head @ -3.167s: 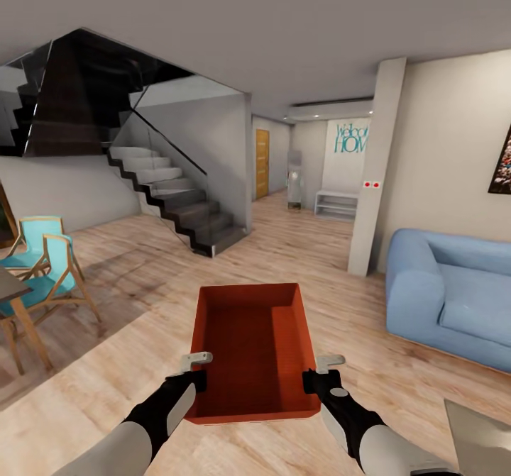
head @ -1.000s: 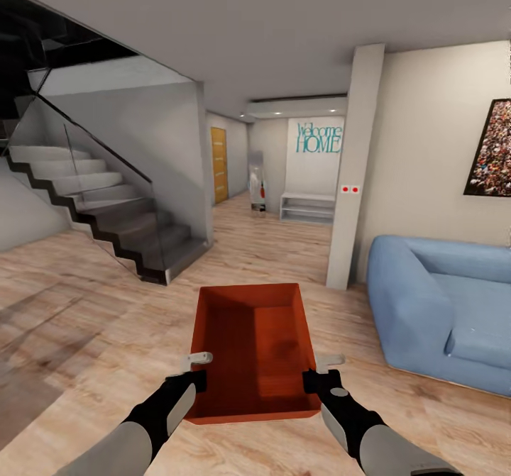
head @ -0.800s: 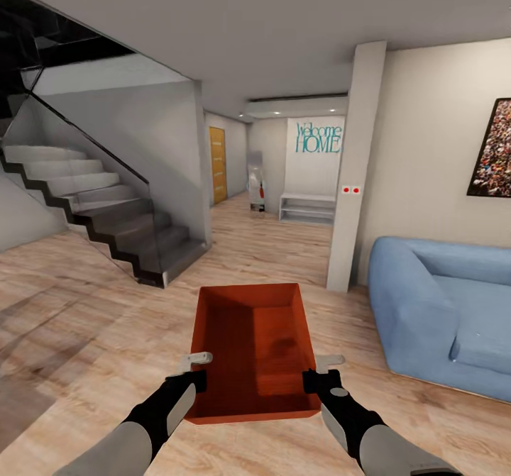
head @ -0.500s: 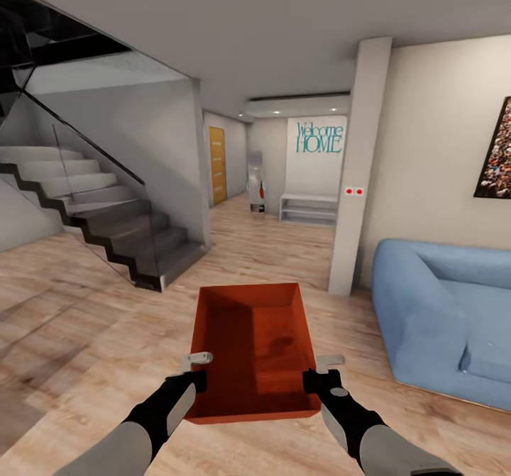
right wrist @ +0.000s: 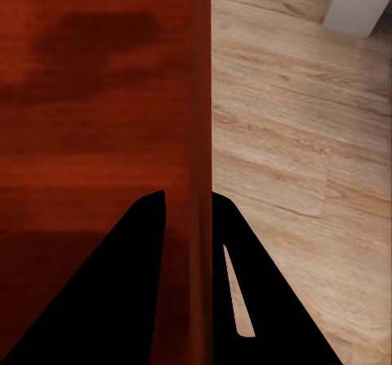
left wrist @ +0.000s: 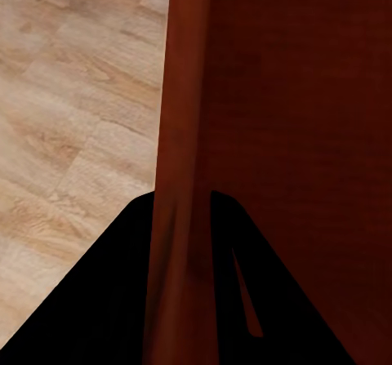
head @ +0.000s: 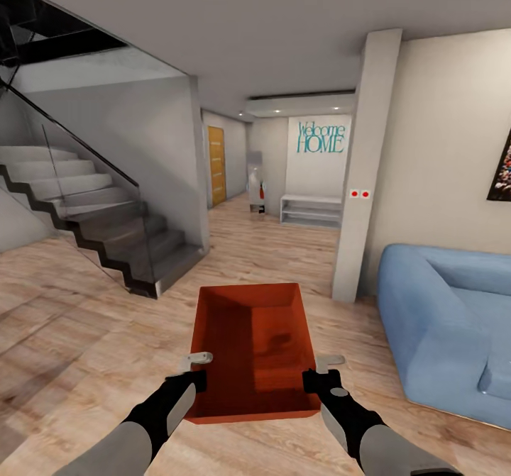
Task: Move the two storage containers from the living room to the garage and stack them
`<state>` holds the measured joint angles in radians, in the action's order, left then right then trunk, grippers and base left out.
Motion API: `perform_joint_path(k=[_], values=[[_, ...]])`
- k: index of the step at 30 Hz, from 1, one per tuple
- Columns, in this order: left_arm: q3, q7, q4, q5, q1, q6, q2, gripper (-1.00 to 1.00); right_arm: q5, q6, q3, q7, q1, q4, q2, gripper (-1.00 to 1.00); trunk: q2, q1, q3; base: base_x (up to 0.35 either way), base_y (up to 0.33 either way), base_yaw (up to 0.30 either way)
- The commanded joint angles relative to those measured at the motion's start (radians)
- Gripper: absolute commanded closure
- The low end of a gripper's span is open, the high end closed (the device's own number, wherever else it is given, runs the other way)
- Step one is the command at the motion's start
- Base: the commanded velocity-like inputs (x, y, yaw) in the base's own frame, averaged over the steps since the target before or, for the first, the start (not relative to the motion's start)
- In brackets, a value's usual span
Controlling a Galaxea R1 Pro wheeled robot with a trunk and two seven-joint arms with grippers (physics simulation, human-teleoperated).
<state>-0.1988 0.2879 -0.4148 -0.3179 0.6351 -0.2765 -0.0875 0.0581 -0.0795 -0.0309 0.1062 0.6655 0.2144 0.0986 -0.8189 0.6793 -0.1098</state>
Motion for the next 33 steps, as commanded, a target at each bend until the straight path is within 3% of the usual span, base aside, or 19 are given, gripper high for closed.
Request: perform_joint_path(k=[1,29,33], values=[[0.038,0.036,-0.004,0.024,0.001,0.026,0.045,1.0,0.005,-0.003,0.014,0.007,0.0,-0.003,-0.003,1.0,-0.001,0.001,-0.002,0.322,0.0,0.0],[0.038,0.028,-0.003,0.022,0.001,0.026,0.051,1.0,0.005,-0.003,0.014,0.007,0.0,-0.003,-0.003,1.0,-0.001,0.001,-0.002,0.322,0.0,0.0],[0.038,0.028,-0.004,0.002,0.001,0.026,0.051,1.0,0.005,-0.003,0.014,0.007,0.0,-0.003,-0.002,1.0,-0.001,0.001,-0.002,0.322,0.0,0.0]])
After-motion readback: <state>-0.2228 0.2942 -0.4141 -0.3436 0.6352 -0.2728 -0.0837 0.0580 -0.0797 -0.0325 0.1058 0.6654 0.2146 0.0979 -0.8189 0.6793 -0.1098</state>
